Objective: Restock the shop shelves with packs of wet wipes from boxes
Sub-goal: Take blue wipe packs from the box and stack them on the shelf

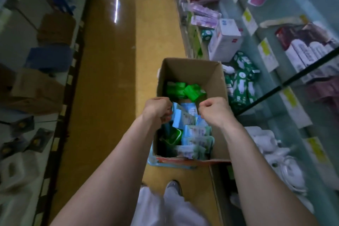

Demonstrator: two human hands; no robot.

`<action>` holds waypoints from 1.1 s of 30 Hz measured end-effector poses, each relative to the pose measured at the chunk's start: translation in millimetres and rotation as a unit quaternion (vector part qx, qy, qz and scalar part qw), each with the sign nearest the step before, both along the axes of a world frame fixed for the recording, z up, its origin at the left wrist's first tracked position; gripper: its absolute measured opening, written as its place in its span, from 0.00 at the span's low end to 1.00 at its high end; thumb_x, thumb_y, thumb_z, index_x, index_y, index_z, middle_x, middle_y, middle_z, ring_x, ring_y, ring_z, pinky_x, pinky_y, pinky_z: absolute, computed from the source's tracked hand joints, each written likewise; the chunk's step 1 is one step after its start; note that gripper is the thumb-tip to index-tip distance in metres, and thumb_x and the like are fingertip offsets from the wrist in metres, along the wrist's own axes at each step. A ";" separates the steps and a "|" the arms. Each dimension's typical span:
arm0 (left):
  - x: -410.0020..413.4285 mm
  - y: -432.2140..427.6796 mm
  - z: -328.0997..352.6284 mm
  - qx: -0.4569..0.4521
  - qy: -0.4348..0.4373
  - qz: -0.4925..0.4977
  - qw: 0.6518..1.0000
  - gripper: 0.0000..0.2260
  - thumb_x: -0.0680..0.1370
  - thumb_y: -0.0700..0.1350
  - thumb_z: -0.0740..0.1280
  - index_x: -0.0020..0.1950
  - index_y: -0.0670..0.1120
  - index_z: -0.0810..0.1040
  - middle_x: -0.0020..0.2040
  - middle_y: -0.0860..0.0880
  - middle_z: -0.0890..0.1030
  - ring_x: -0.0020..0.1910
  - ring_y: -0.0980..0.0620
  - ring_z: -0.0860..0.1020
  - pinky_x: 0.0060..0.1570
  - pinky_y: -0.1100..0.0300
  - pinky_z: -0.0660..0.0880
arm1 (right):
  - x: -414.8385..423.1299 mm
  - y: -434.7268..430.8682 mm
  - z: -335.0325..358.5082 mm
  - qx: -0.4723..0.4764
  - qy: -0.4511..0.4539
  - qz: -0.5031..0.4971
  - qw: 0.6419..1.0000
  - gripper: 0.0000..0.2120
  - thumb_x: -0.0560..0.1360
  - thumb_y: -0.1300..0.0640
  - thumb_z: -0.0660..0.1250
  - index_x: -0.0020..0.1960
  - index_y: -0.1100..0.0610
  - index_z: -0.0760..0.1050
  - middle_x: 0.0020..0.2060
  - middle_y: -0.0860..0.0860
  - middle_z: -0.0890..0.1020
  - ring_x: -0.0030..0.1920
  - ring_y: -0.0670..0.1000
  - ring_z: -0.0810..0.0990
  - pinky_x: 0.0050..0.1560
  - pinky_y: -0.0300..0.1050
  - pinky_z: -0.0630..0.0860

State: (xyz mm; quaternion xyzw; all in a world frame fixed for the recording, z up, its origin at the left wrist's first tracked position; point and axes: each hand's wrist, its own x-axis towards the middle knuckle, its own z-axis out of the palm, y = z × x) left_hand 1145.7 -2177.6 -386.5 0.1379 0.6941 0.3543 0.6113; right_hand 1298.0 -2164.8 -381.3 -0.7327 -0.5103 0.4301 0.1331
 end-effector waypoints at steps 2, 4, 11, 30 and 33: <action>7.8 11.4 -19.4 -0.025 -0.002 -0.017 1.000 0.10 0.79 0.34 0.58 0.42 0.46 0.74 0.29 0.48 0.66 0.26 0.53 0.63 0.25 0.67 0.62 | 12.6 6.8 -18.9 -0.012 -0.006 -0.023 1.000 0.07 0.72 0.57 0.67 0.35 0.52 0.76 0.43 0.57 0.82 0.50 0.60 0.82 0.53 0.49 0.79; 12.9 22.6 -38.1 -0.051 0.002 -0.031 0.998 0.08 0.79 0.35 0.59 0.46 0.46 0.74 0.29 0.48 0.67 0.26 0.53 0.64 0.24 0.67 0.63 | 20.3 11.6 -42.4 -0.029 -0.017 -0.047 0.998 0.06 0.64 0.49 0.65 0.31 0.50 0.76 0.45 0.56 0.84 0.50 0.60 0.82 0.56 0.53 0.79; 5.1 58.8 -111.0 -0.055 0.179 -0.211 0.959 0.15 0.77 0.38 0.64 0.64 0.43 0.76 0.48 0.44 0.78 0.42 0.47 0.78 0.45 0.55 0.78 | 31.4 17.8 -122.2 -0.126 0.001 -0.131 0.983 0.06 0.72 0.62 0.66 0.38 0.55 0.77 0.38 0.56 0.79 0.42 0.55 0.77 0.44 0.44 0.74; 56.6 3.1 -240.1 -0.076 0.254 -0.728 0.632 0.25 0.77 0.55 0.66 0.69 0.42 0.68 0.66 0.41 0.73 0.67 0.42 0.68 0.62 0.53 0.69 | 16.0 -7.0 -241.6 -0.306 -0.215 0.283 0.883 0.28 0.75 0.54 0.69 0.72 0.49 0.64 0.68 0.54 0.63 0.69 0.57 0.63 0.66 0.52 0.68; 57.7 -7.5 -248.3 -0.059 0.296 -0.742 0.599 0.20 0.78 0.49 0.65 0.68 0.44 0.68 0.66 0.41 0.73 0.68 0.42 0.66 0.65 0.51 0.65 | 25.6 -11.7 -240.9 -0.329 -0.210 0.300 0.871 0.25 0.76 0.57 0.66 0.71 0.49 0.64 0.66 0.56 0.68 0.66 0.58 0.68 0.63 0.52 0.70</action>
